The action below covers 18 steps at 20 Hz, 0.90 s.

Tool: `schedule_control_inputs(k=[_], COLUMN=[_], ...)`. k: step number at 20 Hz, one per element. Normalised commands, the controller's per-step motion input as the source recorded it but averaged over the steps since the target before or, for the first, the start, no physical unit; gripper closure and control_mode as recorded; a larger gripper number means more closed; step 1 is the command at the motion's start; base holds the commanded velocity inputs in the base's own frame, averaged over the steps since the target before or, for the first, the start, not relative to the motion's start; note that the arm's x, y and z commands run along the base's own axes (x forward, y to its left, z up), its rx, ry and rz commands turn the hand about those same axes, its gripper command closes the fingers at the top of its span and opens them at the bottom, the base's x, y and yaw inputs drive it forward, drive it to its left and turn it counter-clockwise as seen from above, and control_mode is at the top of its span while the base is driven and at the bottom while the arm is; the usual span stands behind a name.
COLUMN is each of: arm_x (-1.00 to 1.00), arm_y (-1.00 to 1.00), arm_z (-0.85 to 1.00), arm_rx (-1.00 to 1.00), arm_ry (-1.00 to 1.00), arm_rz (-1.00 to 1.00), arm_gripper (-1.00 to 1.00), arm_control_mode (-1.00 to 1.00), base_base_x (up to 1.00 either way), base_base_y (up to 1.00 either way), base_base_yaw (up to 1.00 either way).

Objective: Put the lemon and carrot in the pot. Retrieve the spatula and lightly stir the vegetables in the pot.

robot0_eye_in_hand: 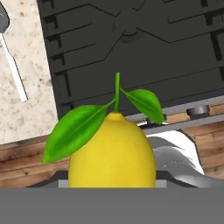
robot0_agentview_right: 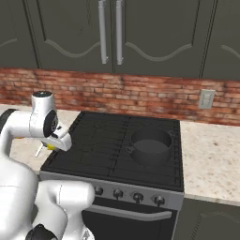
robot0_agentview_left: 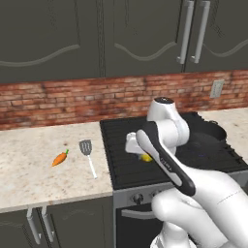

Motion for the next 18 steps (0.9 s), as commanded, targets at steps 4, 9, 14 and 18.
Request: schedule_control_inputs(k=[4,9,14,18], arm_x=[-0.17,0.19,0.40,0.19], arm_y=[-0.48,-0.64,-0.90,-0.98], arm_z=[0.58,0.45,0.48,0.20], arm_rx=[-0.04,-0.17,-0.14,-0.04], arm_ry=[0.00,0.00,-0.03,-0.09], arm_rz=[0.00,0.02,0.11,0.08], arm_gripper=[1.00,1.00,1.00,1.00], arm_control_mode=[-1.00,-1.00,-1.00,-1.00], base_base_x=[0.00,0.00,0.00,0.00], base_base_y=[0.00,0.00,0.00,0.00], base_base_yaw=[0.00,0.00,0.00,0.00])
